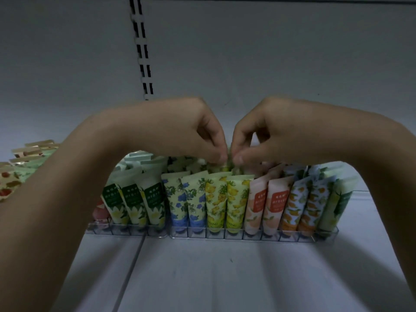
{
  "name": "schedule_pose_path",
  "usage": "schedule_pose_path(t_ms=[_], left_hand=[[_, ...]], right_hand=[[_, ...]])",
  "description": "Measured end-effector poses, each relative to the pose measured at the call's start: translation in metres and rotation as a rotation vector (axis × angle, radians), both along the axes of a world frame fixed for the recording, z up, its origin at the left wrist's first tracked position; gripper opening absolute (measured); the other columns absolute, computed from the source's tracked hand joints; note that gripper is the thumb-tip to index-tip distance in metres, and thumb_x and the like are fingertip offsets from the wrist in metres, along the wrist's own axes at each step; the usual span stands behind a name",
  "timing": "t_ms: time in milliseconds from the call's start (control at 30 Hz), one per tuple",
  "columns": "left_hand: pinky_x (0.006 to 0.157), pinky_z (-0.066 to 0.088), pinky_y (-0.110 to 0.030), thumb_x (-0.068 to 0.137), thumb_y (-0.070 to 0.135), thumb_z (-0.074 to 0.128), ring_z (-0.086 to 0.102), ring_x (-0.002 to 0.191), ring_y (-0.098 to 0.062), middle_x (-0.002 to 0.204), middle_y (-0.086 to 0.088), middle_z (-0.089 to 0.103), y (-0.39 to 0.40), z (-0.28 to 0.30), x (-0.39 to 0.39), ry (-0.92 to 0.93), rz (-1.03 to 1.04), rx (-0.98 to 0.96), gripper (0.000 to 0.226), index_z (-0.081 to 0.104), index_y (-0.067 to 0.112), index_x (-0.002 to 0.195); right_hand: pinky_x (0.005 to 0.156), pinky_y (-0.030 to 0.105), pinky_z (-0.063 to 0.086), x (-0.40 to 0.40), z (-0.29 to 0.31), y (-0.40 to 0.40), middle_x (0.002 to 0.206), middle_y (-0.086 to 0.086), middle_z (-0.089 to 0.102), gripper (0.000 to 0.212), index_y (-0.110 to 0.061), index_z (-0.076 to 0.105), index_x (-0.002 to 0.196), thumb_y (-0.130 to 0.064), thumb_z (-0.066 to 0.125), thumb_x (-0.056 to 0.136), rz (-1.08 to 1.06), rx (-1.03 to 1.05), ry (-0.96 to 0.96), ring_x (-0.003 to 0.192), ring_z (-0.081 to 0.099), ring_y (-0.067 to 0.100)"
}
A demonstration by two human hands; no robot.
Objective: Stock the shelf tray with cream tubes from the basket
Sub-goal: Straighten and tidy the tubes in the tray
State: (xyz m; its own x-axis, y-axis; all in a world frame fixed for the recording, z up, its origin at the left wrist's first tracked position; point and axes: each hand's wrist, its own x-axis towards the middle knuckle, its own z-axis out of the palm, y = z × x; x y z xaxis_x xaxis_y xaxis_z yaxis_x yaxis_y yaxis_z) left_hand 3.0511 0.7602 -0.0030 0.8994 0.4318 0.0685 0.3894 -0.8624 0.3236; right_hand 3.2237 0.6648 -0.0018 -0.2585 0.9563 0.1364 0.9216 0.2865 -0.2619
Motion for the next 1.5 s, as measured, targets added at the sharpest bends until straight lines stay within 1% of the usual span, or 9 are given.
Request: schedule_pose_path(t_ms=[100, 200, 367, 567, 800, 1000, 1133, 1267, 1500], left_hand=[[0.06, 0.041, -0.016, 0.074, 0.049, 0.064, 0.061, 0.064, 0.009, 0.07, 0.03, 0.067, 0.006, 0.005, -0.007, -0.056, 0.06, 0.1, 0.015, 0.074, 0.04, 0.081], [0.055, 0.036, -0.011, 0.076, 0.045, 0.066, 0.059, 0.061, 0.012, 0.069, 0.031, 0.066, 0.008, 0.001, -0.004, -0.006, 0.075, 0.144, 0.01, 0.073, 0.039, 0.08], [0.052, 0.035, 0.001, 0.079, 0.034, 0.072, 0.058, 0.057, 0.014, 0.065, 0.032, 0.065, 0.01, -0.013, 0.009, 0.005, 0.034, 0.105, 0.002, 0.074, 0.033, 0.079], [0.052, 0.039, -0.002, 0.08, 0.031, 0.074, 0.06, 0.058, 0.009, 0.064, 0.027, 0.067, 0.012, -0.02, 0.013, 0.019, 0.005, 0.062, 0.003, 0.075, 0.034, 0.081], [0.057, 0.046, -0.008, 0.079, 0.036, 0.072, 0.063, 0.062, 0.006, 0.068, 0.027, 0.068, 0.011, -0.017, 0.011, 0.028, -0.005, 0.029, 0.005, 0.075, 0.036, 0.083], [0.056, 0.039, 0.003, 0.082, 0.036, 0.071, 0.059, 0.069, 0.017, 0.067, 0.027, 0.066, 0.021, -0.013, 0.009, -0.14, 0.119, 0.165, 0.007, 0.075, 0.032, 0.087], [0.054, 0.039, -0.001, 0.082, 0.036, 0.072, 0.058, 0.07, 0.015, 0.07, 0.025, 0.066, 0.024, -0.019, 0.013, -0.101, 0.142, 0.224, 0.007, 0.075, 0.032, 0.087], [0.054, 0.035, -0.007, 0.082, 0.039, 0.071, 0.056, 0.066, 0.017, 0.068, 0.027, 0.064, 0.025, -0.023, 0.014, -0.078, 0.134, 0.23, 0.005, 0.073, 0.035, 0.081], [0.056, 0.035, -0.012, 0.079, 0.037, 0.074, 0.057, 0.067, 0.013, 0.074, 0.021, 0.067, 0.03, -0.029, 0.016, -0.053, 0.112, 0.205, 0.004, 0.073, 0.033, 0.078]], right_hand=[[0.04, 0.002, 0.033, 0.007, 0.005, -0.001, 0.055, -0.041, 0.053, 0.007, -0.034, 0.071, 0.08, -0.03, 0.07, 0.085, -0.014, 0.08, -0.011, 0.043, 0.051, -0.008], [0.043, 0.002, 0.034, 0.008, 0.001, 0.002, 0.056, -0.044, 0.051, 0.007, -0.036, 0.071, 0.084, -0.029, 0.07, 0.085, -0.015, 0.034, -0.027, 0.046, 0.052, -0.01], [0.044, 0.002, 0.035, 0.007, -0.006, 0.01, 0.053, -0.041, 0.052, 0.007, -0.032, 0.073, 0.087, -0.026, 0.074, 0.084, -0.004, -0.019, -0.05, 0.046, 0.053, -0.01], [0.04, 0.005, 0.034, 0.008, -0.015, 0.016, 0.056, -0.034, 0.058, 0.007, -0.03, 0.074, 0.076, -0.025, 0.074, 0.082, -0.008, -0.011, -0.039, 0.044, 0.054, -0.006], [0.04, 0.006, 0.034, 0.008, -0.013, 0.016, 0.053, -0.034, 0.056, 0.008, -0.03, 0.073, 0.076, -0.026, 0.074, 0.083, -0.015, -0.016, -0.035, 0.043, 0.052, -0.005], [0.051, -0.002, 0.034, 0.018, -0.01, 0.021, 0.058, -0.047, 0.05, 0.006, -0.029, 0.074, 0.084, -0.024, 0.071, 0.086, -0.057, 0.16, -0.02, 0.057, 0.053, -0.021], [0.051, 0.009, 0.039, 0.019, -0.021, 0.03, 0.074, -0.029, 0.065, 0.005, -0.033, 0.073, 0.088, -0.029, 0.071, 0.086, -0.087, 0.115, -0.016, 0.056, 0.06, -0.007], [0.056, 0.002, 0.038, 0.018, -0.027, 0.035, 0.083, -0.019, 0.069, 0.006, -0.031, 0.074, 0.09, -0.027, 0.071, 0.086, -0.068, 0.108, -0.036, 0.064, 0.056, -0.016], [0.058, 0.001, 0.037, 0.018, -0.029, 0.036, 0.085, -0.016, 0.07, 0.008, -0.03, 0.074, 0.089, -0.024, 0.069, 0.087, -0.034, 0.094, -0.053, 0.067, 0.054, -0.019]])
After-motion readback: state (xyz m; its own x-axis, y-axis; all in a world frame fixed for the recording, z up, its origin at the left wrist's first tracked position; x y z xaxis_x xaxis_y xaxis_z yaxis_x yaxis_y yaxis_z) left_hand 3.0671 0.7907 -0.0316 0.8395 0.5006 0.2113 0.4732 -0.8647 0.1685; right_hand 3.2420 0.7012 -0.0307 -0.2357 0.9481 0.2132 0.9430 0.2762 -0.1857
